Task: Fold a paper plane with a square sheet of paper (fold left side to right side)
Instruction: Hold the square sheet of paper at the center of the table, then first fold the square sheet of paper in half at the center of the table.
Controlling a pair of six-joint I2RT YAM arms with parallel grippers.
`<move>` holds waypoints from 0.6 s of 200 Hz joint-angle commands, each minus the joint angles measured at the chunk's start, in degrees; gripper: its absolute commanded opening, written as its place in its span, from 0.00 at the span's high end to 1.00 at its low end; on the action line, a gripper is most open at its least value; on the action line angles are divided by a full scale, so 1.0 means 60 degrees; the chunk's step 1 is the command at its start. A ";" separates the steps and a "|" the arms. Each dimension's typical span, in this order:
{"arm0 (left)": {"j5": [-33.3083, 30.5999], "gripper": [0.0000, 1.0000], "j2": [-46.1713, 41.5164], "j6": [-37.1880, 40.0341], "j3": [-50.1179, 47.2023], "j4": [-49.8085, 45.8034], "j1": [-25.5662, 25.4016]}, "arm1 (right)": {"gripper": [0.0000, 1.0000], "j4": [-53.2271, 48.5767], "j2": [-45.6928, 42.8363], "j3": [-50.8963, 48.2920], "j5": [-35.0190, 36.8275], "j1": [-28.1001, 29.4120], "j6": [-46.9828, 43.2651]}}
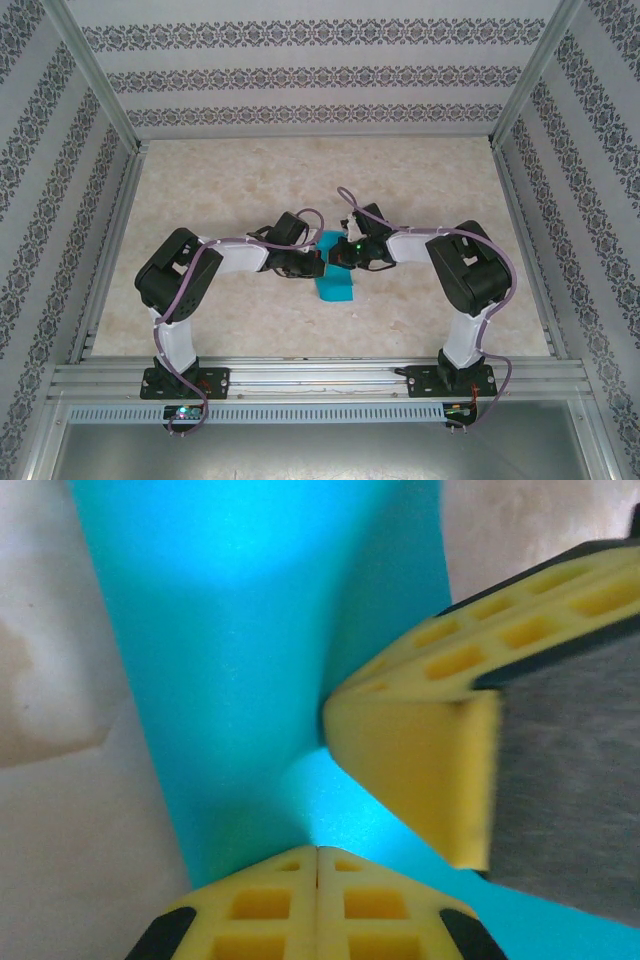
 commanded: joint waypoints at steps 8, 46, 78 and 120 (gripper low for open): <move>-0.0352 0.99 0.0407 0.0146 -0.0201 -0.0941 -0.0175 | 1.00 -0.0487 0.0325 0.0024 0.0709 0.0091 0.0162; -0.0178 0.99 0.0032 0.0018 -0.0700 -0.1014 -0.0233 | 1.00 -0.0516 0.0305 -0.0358 0.1133 -0.0163 0.0511; 0.0043 0.99 -0.0361 -0.0221 -0.1405 -0.1051 -0.0447 | 1.00 -0.0662 0.0283 -0.0468 0.1285 -0.0385 0.0497; 0.0235 0.98 -0.1003 -0.0670 -0.2572 -0.0711 -0.0658 | 1.00 -0.0579 0.0304 -0.0531 0.1187 -0.0417 0.0464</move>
